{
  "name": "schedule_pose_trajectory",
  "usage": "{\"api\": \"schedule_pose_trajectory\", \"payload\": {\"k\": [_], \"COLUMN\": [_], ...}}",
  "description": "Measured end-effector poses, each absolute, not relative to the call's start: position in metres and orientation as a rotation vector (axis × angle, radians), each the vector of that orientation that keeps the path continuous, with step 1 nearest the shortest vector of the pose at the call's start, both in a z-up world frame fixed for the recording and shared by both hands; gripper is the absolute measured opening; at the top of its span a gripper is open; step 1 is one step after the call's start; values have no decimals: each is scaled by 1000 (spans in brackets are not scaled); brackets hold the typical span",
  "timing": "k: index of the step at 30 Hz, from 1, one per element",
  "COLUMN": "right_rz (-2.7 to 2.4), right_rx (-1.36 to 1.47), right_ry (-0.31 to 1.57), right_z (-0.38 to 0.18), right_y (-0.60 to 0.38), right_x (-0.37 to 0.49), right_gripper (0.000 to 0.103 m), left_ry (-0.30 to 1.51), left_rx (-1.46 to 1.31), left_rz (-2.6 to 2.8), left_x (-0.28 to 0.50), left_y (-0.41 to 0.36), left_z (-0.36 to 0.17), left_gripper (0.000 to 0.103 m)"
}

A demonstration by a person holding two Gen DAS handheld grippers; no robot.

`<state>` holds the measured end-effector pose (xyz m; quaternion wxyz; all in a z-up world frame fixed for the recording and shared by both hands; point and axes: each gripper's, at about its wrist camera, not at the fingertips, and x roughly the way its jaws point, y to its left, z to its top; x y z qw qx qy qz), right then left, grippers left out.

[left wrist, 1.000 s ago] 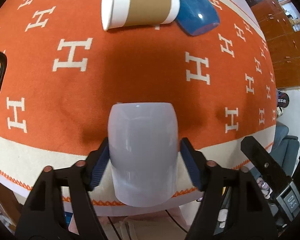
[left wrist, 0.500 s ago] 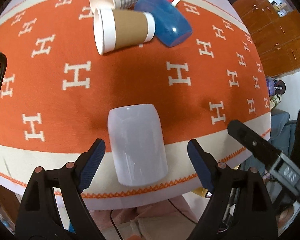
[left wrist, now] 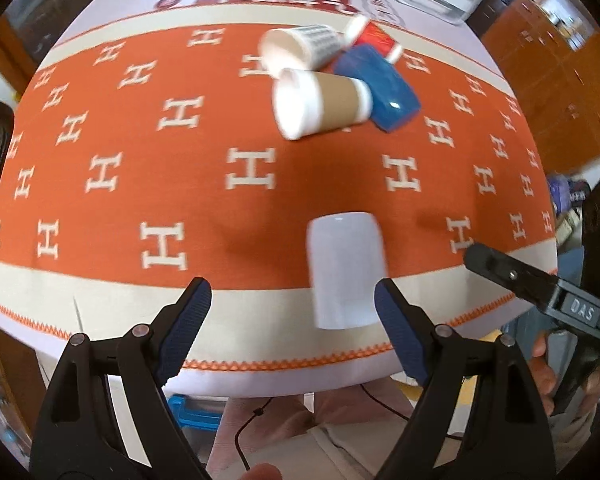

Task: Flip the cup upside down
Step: 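Close the right tool on the white cup while the left tool releases it, then rotate the white cup with the right tool so its base faces up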

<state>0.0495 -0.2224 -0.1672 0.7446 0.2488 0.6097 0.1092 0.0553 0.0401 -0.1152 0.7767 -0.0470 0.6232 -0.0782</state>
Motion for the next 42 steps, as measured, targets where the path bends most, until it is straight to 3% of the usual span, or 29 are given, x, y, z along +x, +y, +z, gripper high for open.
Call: {"api": "schedule_pose_trajectory", "payload": {"k": [4, 9, 21, 24, 26, 29, 36, 42], "right_rz": [312, 411, 565, 616, 628, 670, 716, 676], "right_rx": [527, 512, 434, 433, 432, 471, 407, 330], "right_ry": [1376, 1438, 1573, 1606, 1637, 1663, 1598, 1373], "right_z": [-177, -194, -239, -251, -259, -270, -264, -231], "right_y": [-207, -185, -145, -138, -135, -130, -115, -118], "right_x": [58, 71, 112, 122, 128, 133, 125, 107], "right_gripper": [88, 88, 84, 79, 68, 64, 63, 62], "left_ry": [1376, 1403, 1358, 1351, 1353, 1355, 1354, 1301], "left_rx": [-181, -269, -258, -256, -249, -258, -266, -266], "left_rz": [-111, -52, 26, 27, 27, 11, -19, -24], "left_x": [57, 52, 43, 43, 42, 42, 41, 40], "left_y": [61, 81, 104, 106, 106, 105, 98, 92], "left_z": [-135, -160, -181, -183, -184, -185, -185, -178], "left_gripper": [72, 71, 58, 54, 54, 52, 39, 38]}}
